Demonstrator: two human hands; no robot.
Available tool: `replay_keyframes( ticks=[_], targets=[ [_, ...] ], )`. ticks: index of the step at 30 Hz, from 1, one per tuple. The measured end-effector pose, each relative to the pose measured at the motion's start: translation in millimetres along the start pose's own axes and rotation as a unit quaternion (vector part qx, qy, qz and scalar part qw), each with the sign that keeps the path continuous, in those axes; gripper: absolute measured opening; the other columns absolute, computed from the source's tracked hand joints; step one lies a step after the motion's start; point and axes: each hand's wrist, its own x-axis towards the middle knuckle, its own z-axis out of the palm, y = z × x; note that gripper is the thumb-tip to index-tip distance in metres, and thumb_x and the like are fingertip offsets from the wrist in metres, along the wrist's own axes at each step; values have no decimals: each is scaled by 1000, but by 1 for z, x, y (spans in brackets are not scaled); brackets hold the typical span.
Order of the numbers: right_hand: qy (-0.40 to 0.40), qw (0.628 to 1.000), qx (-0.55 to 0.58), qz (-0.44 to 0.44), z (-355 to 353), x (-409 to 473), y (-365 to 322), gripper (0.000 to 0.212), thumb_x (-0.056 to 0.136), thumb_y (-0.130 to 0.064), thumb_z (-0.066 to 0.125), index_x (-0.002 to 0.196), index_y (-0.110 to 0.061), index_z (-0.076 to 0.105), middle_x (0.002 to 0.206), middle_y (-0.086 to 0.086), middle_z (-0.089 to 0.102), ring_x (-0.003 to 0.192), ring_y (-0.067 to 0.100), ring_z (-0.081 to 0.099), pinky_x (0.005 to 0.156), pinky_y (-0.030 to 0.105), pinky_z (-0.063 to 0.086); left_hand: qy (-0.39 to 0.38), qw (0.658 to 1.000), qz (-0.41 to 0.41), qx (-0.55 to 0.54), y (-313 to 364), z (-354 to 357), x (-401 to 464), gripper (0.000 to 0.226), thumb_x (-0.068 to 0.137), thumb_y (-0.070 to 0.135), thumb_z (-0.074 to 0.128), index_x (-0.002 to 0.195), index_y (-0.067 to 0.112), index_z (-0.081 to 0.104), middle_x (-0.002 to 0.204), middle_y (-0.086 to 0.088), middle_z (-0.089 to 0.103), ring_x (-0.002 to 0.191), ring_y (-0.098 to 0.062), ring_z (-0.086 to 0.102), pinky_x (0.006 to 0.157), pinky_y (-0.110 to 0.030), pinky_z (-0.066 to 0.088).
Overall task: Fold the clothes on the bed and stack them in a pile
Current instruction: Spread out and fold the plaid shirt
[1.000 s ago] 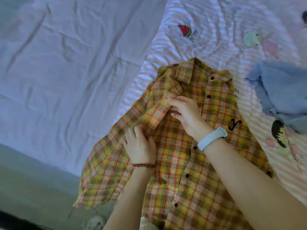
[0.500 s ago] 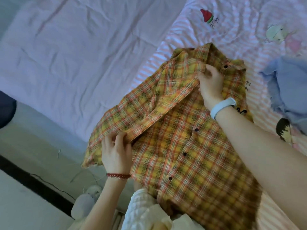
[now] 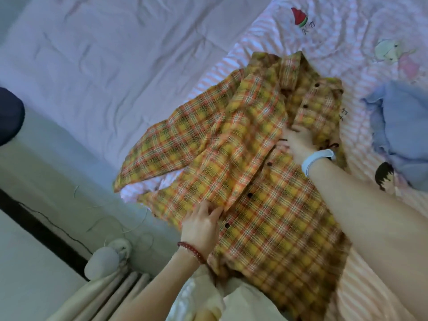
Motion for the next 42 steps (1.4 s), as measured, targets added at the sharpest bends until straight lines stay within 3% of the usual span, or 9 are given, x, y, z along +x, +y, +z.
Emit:
replay_keyframes(
  ticks=[3, 7, 9, 12, 17, 24, 31, 37, 42],
  targets=[
    [-50, 998, 11, 36, 12, -12, 21, 23, 96, -12, 49, 118, -4, 48, 113, 17, 61, 66, 16, 58, 55, 23, 44, -21, 999, -41, -1, 5, 14, -2, 31, 70, -5, 73, 97, 10, 72, 80, -11, 60, 68, -29, 60, 53, -38, 52],
    [-65, 997, 24, 36, 31, -22, 30, 9, 95, -13, 51, 101, -8, 54, 81, 5, 54, 61, 12, 49, 51, 21, 40, -3, 999, -33, 42, 6, 16, -10, 48, 53, -8, 82, 97, 11, 73, 78, -9, 60, 65, -25, 60, 54, -35, 51],
    [-19, 999, 22, -14, 34, -23, 26, 11, 97, -13, 45, 87, -12, 50, 69, 0, 43, 58, 12, 40, 54, 24, 38, 14, 996, -48, 68, 0, 13, -14, 57, 46, -11, 80, 97, 13, 73, 79, -9, 61, 67, -27, 60, 57, -39, 50],
    [76, 985, -7, -158, 27, -28, 19, 7, 98, -12, 39, 101, -8, 43, 74, -7, 39, 59, 4, 37, 49, 10, 37, 43, 994, -53, 80, -8, 7, -20, 63, 40, -13, 78, 97, 12, 73, 77, -10, 62, 64, -29, 60, 57, -40, 49],
    [140, 947, -39, -287, 11, -38, 26, 20, 98, -7, 37, 113, 5, 40, 66, -8, 33, 46, -6, 38, 48, 12, 33, 65, 994, -7, 90, -4, 4, -30, 60, 46, -7, 78, 101, 16, 72, 79, -6, 63, 66, -25, 60, 59, -38, 47],
    [165, 960, -28, -223, 1, -29, 46, 23, 98, -7, 38, 117, 5, 42, 73, -11, 41, 58, 0, 41, 53, 1, 36, 149, 982, -74, 93, -26, -5, -33, 34, 69, 8, 56, 100, 11, 72, 88, -16, 63, 74, -33, 60, 62, -42, 47],
    [172, 974, 19, -149, 4, -23, 50, 30, 99, -12, 36, 127, -3, 41, 100, -5, 47, 86, 8, 49, 66, 6, 40, 256, 944, -171, -118, -33, -21, -31, 29, 83, 21, 44, 93, 1, 61, 82, -11, 60, 66, -14, 53, 49, -27, 46],
    [153, 983, 41, -90, 4, -20, 52, 33, 100, -15, 35, 132, -8, 37, 113, -1, 41, 98, 12, 44, 88, 22, 36, 291, 944, 6, -156, -31, -25, -27, 18, 90, 2, 39, 99, 10, 52, 92, -16, 62, 92, -18, 55, 82, -22, 45],
    [117, 992, 26, -50, -2, -19, 56, 35, 101, -17, 35, 135, -10, 34, 137, 7, 40, 116, 20, 45, 90, 26, 33, 268, 953, 20, -139, -25, -33, -30, 20, 87, 0, 35, 91, 11, 51, 79, -12, 59, 74, -17, 51, 63, -23, 42]
  ],
)
